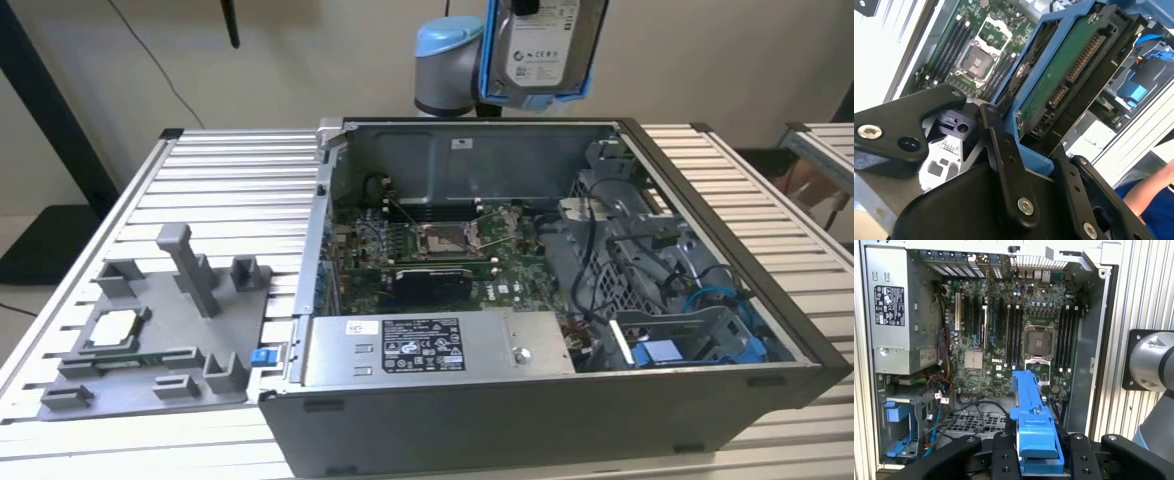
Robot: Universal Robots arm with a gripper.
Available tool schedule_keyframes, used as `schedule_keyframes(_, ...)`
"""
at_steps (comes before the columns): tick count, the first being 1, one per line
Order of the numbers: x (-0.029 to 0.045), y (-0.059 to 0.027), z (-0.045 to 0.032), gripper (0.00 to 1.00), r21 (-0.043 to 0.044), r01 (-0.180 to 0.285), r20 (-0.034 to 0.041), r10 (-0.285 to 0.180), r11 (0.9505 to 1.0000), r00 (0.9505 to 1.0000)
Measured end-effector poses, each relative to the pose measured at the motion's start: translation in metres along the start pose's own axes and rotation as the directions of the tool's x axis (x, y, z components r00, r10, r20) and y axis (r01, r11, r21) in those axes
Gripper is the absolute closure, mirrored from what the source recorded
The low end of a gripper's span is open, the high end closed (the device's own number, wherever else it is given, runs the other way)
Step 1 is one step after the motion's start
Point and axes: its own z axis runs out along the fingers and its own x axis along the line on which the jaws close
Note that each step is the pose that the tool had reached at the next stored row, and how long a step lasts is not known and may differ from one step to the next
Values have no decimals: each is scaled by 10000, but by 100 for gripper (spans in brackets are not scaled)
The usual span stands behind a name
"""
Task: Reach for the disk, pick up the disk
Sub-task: 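Pick up the disk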
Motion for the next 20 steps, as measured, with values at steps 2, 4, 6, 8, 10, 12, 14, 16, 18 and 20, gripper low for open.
schedule_keyframes(2,2,-59,6,100,0,1,0,-1,10000,10000)
schedule_keyframes(4,4,-117,12,100,0,1,-1,-1,10000,10000)
schedule_keyframes(6,6,-171,17,100,0,0,0,0,10000,10000)
schedule_keyframes(8,7,-227,22,100,0,1,-1,-1,10000,10000)
schedule_keyframes(10,8,-283,28,100,0,1,-2,-1,10000,10000)
schedule_keyframes(12,10,-334,33,100,-1,0,-2,0,10000,10000)
schedule_keyframes(14,12,-384,38,100,0,1,-1,-1,10000,10000)
schedule_keyframes(16,14,-429,43,100,0,0,-1,0,10000,10000)
schedule_keyframes(18,16,-481,49,100,-2,0,1,0,10000,10000)
schedule_keyframes(20,20,-531,54,100,-11,-2,0,2,10000,10000)
